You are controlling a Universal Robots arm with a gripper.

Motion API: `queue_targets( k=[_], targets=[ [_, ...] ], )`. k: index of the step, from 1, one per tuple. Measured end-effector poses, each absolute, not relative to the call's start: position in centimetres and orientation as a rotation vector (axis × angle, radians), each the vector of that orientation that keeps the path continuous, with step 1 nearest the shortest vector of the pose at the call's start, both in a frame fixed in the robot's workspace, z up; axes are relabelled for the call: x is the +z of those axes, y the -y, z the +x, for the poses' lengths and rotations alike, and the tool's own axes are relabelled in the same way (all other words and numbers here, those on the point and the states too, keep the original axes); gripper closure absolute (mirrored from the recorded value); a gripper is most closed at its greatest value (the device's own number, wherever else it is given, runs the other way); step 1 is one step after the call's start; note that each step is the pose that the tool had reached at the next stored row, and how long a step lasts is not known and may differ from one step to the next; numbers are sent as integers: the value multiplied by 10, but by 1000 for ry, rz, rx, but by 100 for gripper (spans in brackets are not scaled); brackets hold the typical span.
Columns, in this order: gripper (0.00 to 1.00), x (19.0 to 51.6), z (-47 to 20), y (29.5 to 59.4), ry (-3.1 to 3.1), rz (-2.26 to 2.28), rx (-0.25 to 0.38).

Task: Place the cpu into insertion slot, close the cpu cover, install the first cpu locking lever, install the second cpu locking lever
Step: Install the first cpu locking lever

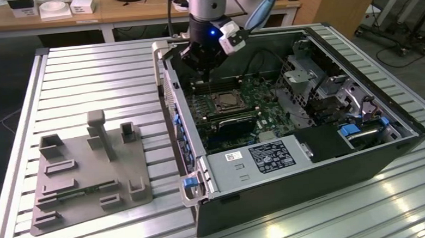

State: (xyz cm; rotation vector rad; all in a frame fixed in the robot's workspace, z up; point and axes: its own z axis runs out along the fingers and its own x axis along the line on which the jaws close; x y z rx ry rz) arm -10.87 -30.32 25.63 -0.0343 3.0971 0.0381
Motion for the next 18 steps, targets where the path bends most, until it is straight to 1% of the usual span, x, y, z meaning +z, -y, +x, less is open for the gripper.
queue_targets(
  k=[18],
  targets=[
    [89, 256, -94, 303, -3097, -34, 38]
  ],
)
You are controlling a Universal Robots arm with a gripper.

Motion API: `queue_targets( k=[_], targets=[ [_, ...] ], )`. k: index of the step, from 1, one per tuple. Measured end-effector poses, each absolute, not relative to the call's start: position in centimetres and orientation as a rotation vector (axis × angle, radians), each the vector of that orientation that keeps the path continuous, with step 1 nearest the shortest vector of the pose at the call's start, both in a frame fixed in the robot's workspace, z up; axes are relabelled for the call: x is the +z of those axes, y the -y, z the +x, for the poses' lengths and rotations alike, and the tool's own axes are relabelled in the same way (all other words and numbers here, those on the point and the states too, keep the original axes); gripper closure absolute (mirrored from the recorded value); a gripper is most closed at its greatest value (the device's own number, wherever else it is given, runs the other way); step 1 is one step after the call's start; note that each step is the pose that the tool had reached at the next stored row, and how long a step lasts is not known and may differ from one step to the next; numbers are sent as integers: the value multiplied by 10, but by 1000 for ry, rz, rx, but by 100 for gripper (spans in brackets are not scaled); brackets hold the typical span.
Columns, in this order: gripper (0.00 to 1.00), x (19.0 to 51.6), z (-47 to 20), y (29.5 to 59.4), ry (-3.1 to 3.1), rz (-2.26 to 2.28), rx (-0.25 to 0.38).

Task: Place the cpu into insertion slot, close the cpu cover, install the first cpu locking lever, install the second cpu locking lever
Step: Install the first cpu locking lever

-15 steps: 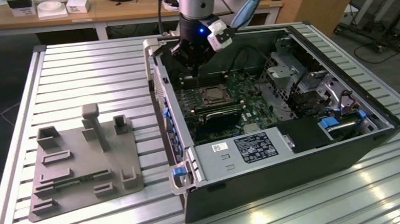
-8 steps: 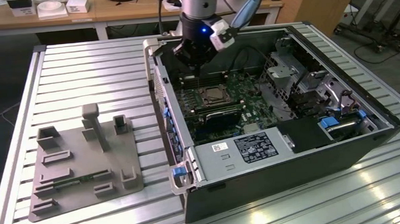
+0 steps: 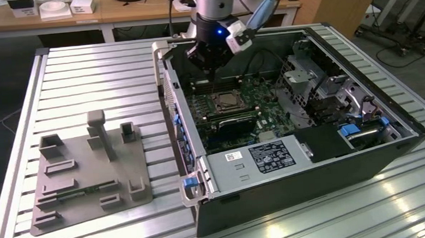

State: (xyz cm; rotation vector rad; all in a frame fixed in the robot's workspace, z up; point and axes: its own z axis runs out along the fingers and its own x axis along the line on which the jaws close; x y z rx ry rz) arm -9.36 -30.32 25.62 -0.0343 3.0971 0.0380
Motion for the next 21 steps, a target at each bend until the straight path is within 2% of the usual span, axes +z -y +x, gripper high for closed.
queue_targets(
  k=[21],
  targets=[
    [89, 252, -82, 303, -3097, -34, 38]
  ],
)
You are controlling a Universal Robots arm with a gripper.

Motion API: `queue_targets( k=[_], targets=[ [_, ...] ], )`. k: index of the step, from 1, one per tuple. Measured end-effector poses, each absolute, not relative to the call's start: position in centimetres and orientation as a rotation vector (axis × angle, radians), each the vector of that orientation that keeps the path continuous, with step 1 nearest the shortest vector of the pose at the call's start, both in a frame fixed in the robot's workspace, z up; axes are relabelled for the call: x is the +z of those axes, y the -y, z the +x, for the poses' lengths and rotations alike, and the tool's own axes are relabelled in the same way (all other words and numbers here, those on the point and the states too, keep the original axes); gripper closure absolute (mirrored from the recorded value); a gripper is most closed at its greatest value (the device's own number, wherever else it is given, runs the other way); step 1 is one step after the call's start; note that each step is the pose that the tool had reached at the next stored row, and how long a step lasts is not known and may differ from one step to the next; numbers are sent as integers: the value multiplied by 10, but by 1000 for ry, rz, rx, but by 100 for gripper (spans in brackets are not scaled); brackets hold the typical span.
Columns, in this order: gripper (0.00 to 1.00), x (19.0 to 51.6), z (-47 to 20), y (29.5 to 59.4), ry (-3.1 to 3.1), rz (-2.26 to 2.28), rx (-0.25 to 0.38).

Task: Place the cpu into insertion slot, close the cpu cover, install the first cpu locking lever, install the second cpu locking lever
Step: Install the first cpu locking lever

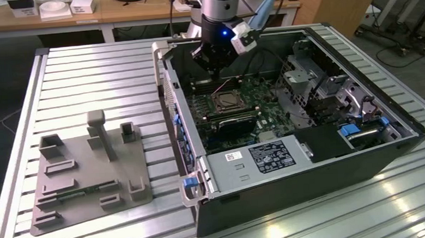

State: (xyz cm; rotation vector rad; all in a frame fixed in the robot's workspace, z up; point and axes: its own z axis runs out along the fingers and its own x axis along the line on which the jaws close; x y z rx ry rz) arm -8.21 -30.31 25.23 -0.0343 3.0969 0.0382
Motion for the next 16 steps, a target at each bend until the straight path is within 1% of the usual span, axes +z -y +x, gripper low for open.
queue_targets(
  k=[16],
  targets=[
    [89, 235, -66, 301, -3097, 29, 36]
  ],
)
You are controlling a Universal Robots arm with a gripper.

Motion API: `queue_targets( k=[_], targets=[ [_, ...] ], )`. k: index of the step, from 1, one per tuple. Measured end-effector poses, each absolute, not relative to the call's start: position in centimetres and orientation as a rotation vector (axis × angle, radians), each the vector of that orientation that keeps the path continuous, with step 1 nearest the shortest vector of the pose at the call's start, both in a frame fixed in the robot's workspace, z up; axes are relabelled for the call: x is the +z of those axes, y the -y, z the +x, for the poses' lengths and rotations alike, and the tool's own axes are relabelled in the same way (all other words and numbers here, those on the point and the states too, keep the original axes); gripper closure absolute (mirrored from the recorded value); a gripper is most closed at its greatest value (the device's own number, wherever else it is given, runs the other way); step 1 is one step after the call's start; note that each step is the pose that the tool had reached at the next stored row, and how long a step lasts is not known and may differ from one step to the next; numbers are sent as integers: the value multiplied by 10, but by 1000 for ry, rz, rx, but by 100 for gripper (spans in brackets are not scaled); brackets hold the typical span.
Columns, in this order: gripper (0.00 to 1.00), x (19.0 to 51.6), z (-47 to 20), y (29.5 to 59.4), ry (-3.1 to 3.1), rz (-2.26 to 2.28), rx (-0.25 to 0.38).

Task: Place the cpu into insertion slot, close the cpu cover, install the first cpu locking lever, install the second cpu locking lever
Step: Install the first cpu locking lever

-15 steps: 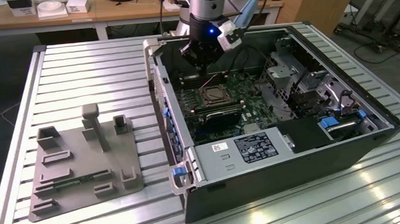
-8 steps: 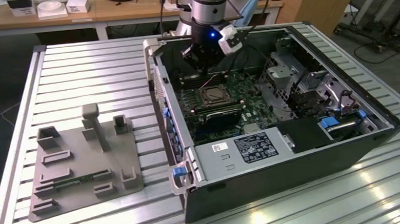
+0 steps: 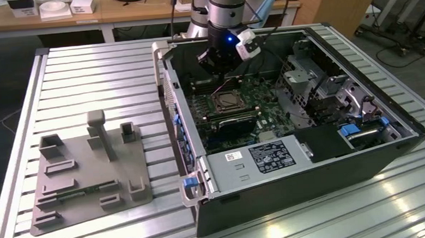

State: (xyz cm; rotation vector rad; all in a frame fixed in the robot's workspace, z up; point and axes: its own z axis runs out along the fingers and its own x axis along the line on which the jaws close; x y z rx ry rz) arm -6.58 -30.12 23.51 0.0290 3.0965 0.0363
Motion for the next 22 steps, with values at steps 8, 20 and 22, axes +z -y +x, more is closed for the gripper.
queue_targets(
  k=[8, 20, 22],
  targets=[
    [89, 230, -65, 300, -3097, 27, 36],
    [89, 222, -61, 296, -3097, 27, 37],
    [89, 220, -59, 296, -3097, 27, 37]
  ],
)
